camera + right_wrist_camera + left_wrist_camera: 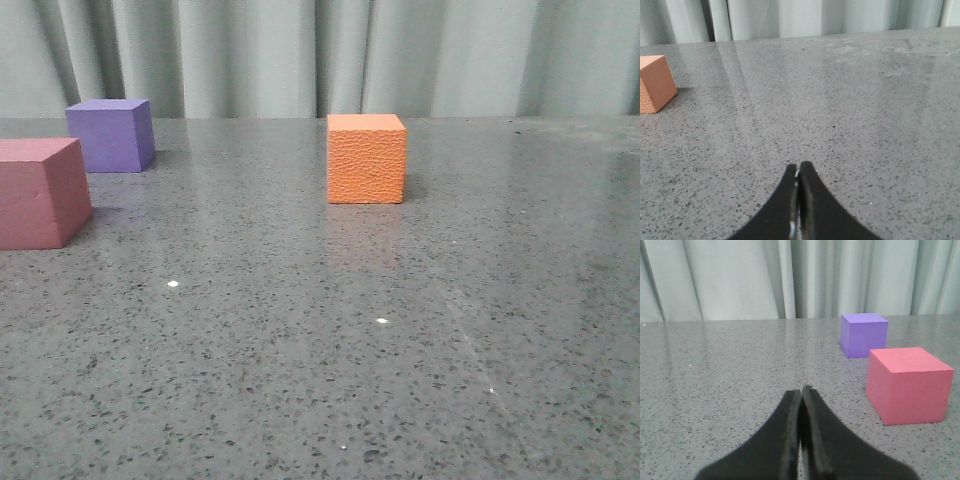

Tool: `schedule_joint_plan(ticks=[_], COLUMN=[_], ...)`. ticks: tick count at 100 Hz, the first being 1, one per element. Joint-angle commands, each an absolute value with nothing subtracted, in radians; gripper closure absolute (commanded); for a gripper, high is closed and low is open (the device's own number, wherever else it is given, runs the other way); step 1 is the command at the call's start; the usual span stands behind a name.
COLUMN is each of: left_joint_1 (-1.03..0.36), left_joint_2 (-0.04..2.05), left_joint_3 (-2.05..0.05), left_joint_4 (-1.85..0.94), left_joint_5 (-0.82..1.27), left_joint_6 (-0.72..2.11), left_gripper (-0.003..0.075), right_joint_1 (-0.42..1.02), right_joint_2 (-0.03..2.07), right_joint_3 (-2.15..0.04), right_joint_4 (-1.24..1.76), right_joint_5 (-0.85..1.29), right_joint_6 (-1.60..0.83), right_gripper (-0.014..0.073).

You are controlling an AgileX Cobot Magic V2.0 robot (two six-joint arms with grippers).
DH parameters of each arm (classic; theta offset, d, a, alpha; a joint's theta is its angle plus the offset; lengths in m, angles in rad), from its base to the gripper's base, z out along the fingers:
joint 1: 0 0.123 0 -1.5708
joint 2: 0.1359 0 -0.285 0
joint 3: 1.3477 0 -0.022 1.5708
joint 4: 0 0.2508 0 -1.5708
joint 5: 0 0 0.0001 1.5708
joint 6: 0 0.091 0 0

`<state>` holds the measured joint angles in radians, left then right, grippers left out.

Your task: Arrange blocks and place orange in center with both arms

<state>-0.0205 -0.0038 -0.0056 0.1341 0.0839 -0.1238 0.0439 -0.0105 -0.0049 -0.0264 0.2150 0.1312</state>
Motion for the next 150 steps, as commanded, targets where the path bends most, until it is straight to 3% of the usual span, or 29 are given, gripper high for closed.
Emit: schedule_joint_plan(ticks=[1,150], left_joint_1=[-0.018,-0.018], left_joint_2=[-0.037,-0.037], left_joint_3=[0.049,0.049], left_joint_4=[0.127,0.127], left_joint_5=[0.006,0.006], left_joint_6=[-0.127,-0.127], left_gripper=[0.0739,0.0739], right_joint_1=[0.039,0.045], right_joint_2=[-0.036,-0.036], right_joint_3=[-0.01,0.014], right_joint_4=[-0.025,-0.032], right_joint_5=[0.102,0.078], right_joint_6=[0.122,0.122], right_gripper=[0.0661,0.0661])
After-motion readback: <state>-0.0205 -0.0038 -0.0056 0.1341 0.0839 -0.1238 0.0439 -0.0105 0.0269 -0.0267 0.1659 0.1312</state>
